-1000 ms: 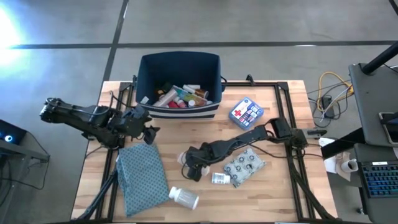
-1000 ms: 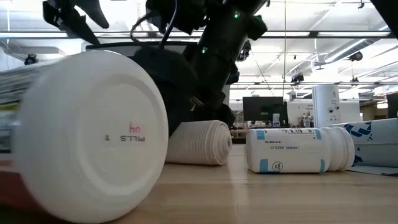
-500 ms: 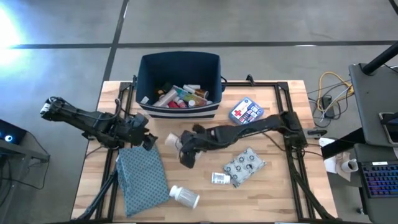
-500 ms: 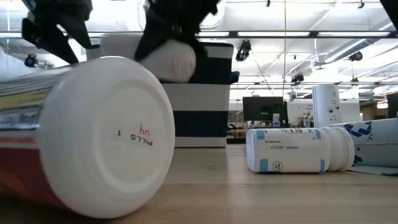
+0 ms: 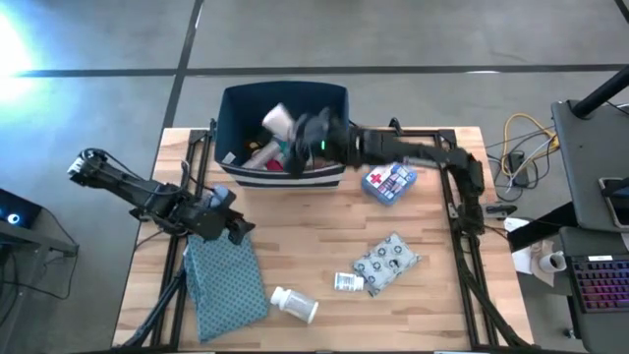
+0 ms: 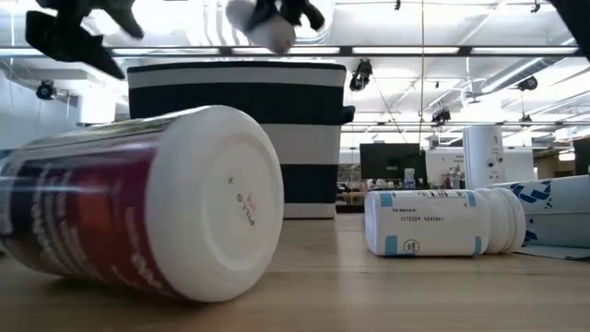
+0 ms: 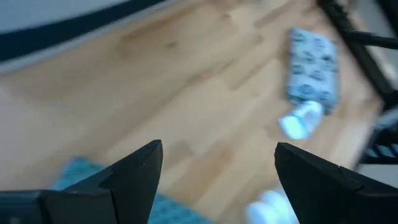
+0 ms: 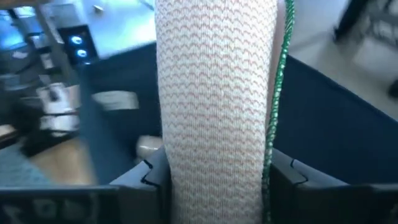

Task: Pick & place medical supplies in basket/bin
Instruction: Put the brown bandage into the blue bin, then put the big white pill bottle into the blue bin

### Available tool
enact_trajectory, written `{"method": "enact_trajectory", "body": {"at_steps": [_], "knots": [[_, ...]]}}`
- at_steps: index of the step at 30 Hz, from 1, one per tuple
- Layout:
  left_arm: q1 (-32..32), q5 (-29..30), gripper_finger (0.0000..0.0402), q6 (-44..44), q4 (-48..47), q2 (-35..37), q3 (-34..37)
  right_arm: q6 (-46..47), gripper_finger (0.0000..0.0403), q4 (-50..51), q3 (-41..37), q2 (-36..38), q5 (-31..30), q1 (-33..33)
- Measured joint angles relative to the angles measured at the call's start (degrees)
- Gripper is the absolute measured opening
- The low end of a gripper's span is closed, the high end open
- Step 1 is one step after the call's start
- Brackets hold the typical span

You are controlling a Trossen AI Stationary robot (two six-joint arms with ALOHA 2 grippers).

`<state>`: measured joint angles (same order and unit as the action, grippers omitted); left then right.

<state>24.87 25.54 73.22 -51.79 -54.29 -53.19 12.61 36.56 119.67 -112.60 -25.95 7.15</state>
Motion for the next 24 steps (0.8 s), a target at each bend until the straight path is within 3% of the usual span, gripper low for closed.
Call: {"method": "enact_trajectory", "body": {"at_steps": [6,15,18,24], "knots": [[5.4,-1.13,0.0288,0.29,6.79,-2.95,0.0,6.72,0.0174,2.63,-2.79,-2.32,14.62,9.32],[7.12,0.52,0.0288,2.37,6.6,-5.04,0.0,4.97,0.026,3.34,-3.06,-2.63,15.65,10.34],[7.1,0.72,0.0288,2.31,6.6,-4.8,0.02,4.97,0.0289,3.93,-2.81,-2.55,18.53,10.32],[7.07,0.97,0.0288,2.33,6.83,-4.69,-0.01,1.68,0.031,5.15,-2.82,-0.33,17.18,6.56]]}}
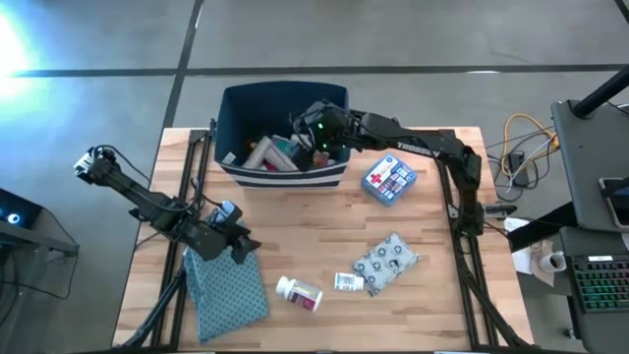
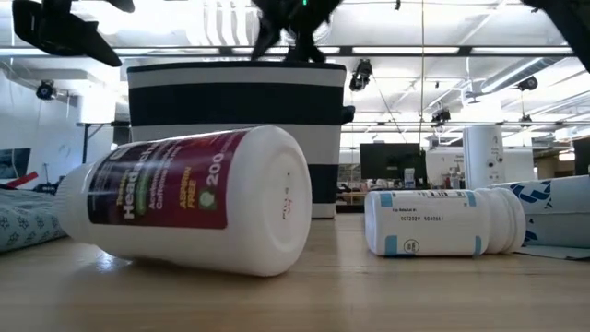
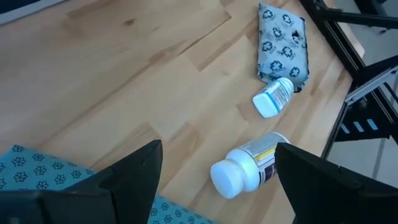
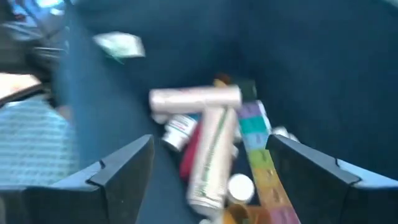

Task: Pick & place medical supplies in basket/bin
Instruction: Put the big white pill bottle into the blue bin

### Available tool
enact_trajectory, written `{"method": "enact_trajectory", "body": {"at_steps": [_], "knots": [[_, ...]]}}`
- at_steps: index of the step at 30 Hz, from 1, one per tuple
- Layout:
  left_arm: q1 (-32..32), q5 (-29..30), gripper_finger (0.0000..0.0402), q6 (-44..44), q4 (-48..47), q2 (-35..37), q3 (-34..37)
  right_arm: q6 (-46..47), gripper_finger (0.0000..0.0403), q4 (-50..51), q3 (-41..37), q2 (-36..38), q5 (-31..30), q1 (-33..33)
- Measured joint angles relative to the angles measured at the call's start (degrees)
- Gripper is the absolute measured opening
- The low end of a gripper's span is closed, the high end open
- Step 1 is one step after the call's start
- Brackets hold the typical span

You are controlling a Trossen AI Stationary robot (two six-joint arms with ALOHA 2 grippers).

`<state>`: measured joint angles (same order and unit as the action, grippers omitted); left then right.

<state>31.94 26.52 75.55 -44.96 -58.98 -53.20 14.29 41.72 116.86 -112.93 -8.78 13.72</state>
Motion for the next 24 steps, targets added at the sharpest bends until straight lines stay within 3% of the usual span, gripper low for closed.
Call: {"method": "enact_trajectory", "body": {"at_steps": [5,10,17,24], "knots": [[-0.13,0.01,0.0288,-1.53,1.12,0.0,-0.01,-3.28,0.0305,0.14,0.07,4.13,-6.04,-6.61],[-0.17,0.04,0.0285,-14.75,4.61,0.02,-0.01,-3.63,0.0298,5.13,0.07,8.13,-7.93,-12.95],[-0.76,-3.34,0.0285,-31.08,6.08,-1.6,-0.01,5.78,0.0302,18.99,0.05,12.07,-9.87,-18.39],[-0.94,-10.69,0.0285,-39.64,8.78,-8.83,-0.03,16.71,0.031,34.13,-0.04,12.68,-15.2,-24.32]]}}
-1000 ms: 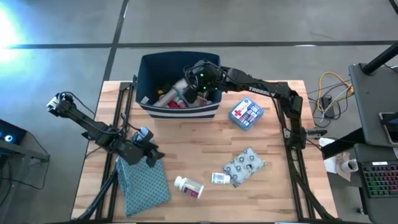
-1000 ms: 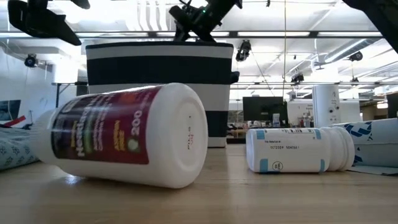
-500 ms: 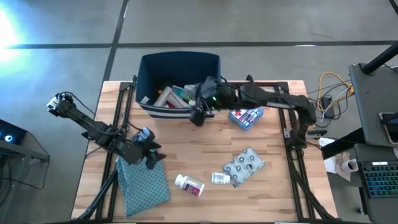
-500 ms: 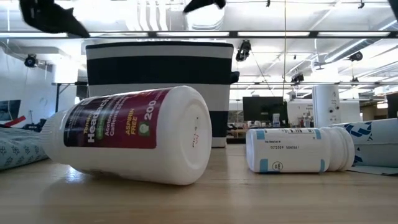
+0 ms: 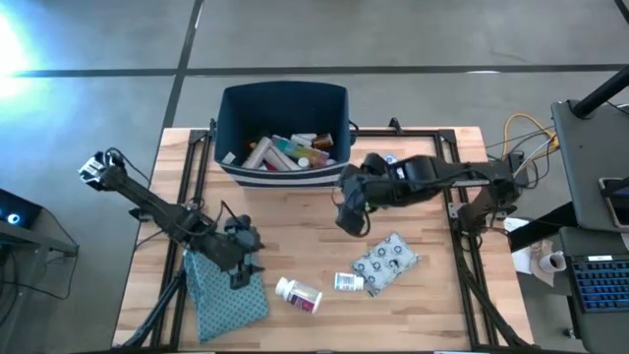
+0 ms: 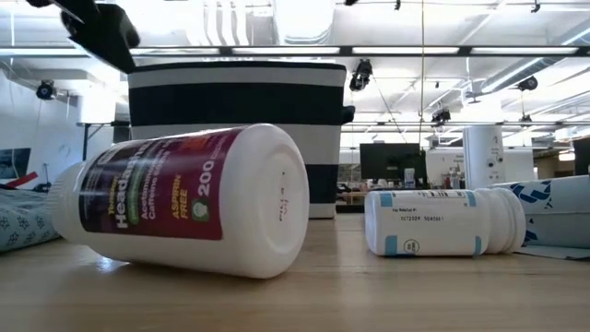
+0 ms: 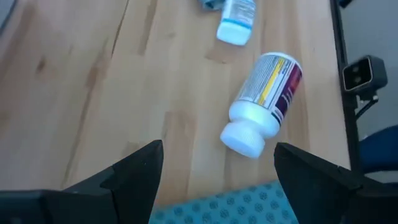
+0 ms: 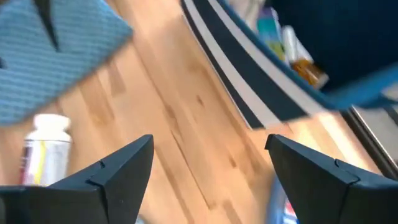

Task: Pick & place medical supplies in basket/bin
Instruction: Put the big white pill bottle into the blue bin

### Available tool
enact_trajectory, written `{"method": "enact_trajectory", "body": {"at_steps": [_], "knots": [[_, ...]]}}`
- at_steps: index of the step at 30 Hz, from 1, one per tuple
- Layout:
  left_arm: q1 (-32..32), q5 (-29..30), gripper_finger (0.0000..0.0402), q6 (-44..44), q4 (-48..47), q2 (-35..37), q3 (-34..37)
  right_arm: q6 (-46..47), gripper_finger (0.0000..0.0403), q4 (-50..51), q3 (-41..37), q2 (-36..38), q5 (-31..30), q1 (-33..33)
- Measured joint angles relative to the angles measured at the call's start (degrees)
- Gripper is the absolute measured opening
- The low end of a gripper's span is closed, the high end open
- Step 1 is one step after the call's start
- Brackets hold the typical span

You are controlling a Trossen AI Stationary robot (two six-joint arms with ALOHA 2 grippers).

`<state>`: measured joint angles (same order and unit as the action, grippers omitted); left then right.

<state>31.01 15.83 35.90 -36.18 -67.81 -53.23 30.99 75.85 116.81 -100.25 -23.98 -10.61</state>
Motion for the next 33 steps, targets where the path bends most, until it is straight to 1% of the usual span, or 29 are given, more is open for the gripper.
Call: {"method": "enact_trajectory", "body": {"at_steps": [3,6,9,11,15,19,24,28,33], "knots": [[-0.67,-0.07,0.0285,-5.4,2.89,-0.78,-0.13,3.98,0.031,2.4,-0.61,0.0,-1.6,-2.75],[-0.9,0.07,0.0285,-10.4,4.11,-1.79,-0.13,7.44,0.0308,3.83,-1.45,0.0,-1.66,-5.58],[-0.38,0.05,0.0285,-17.85,4.28,-4.38,-0.15,9.35,0.0306,4.29,-2.31,0.01,-1.7,-8.23],[0.39,0.01,0.0285,-21.12,4.28,-6.82,-0.15,11.27,0.0308,4.79,-2.67,0.02,-1.7,-10.07],[1.37,-0.52,0.0285,-21.95,4.32,-12.5,-0.98,16.04,0.0311,6.05,-2.73,0.04,-1.71,-13.42],[3.03,-0.83,0.0285,-22.85,4.73,-18.19,-4.44,20.98,0.0308,8.08,-2.99,0.09,-3.55,-16.07],[5.19,-0.94,0.0285,-23.63,4.57,-24.95,-9.05,23.95,0.0307,8.4,-3.82,0.11,-4.1,-18.1],[5.78,-0.97,0.0285,-23.62,4.63,-27.06,-11.36,24.56,0.0311,8.38,-5.05,0.11,-4.43,-18.64],[5.74,-0.87,0.0285,-23.31,5.54,-28.12,-10.65,24.58,0.0307,8.42,-7.53,0.11,-4.52,-18.67]]}}
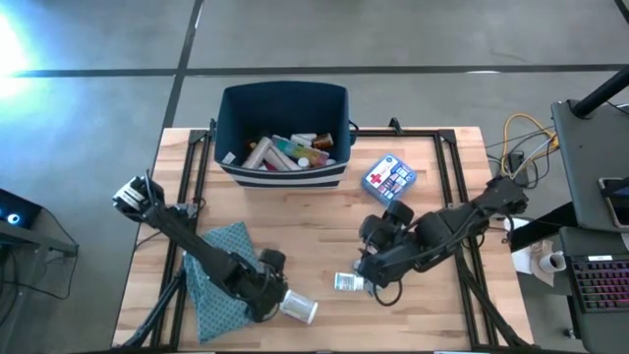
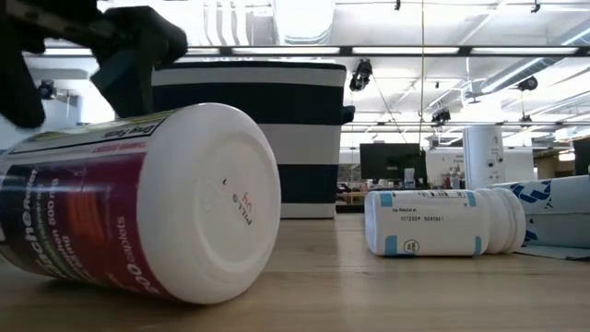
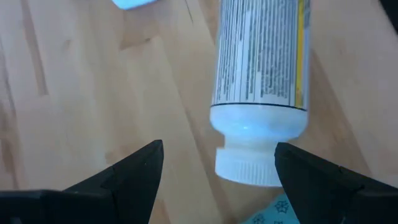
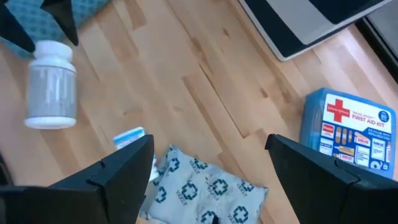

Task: Pick & place medical supplies in basket/bin
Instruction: Put the big white pill bottle into the blue bin

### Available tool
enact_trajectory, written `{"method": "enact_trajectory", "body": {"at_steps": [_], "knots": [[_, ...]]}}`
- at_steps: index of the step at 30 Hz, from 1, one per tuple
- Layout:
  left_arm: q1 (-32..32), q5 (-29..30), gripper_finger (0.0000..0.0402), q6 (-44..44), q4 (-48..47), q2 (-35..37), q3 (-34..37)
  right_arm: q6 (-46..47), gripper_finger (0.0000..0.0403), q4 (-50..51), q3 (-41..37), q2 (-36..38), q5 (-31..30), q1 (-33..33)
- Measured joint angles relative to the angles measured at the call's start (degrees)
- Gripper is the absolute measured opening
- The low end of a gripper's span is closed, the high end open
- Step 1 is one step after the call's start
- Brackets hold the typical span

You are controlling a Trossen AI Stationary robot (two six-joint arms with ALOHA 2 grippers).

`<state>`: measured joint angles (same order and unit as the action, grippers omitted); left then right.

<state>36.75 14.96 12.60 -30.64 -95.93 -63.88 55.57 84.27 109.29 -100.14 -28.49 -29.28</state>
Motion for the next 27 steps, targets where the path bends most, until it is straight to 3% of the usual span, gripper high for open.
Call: {"method": "enact_trajectory", "body": {"at_steps": [19,27], "knots": [[1.81,0.97,0.0285,1.73,11.92,-10.34,-2.07,-0.12,0.0311,1.43,-7.83,0.17,-0.71,0.02],[-0.35,-0.13,0.0285,3.09,16.44,-12.54,-1.93,1.07,0.0313,3.86,-9.15,0.22,-3.02,0.04]]}}
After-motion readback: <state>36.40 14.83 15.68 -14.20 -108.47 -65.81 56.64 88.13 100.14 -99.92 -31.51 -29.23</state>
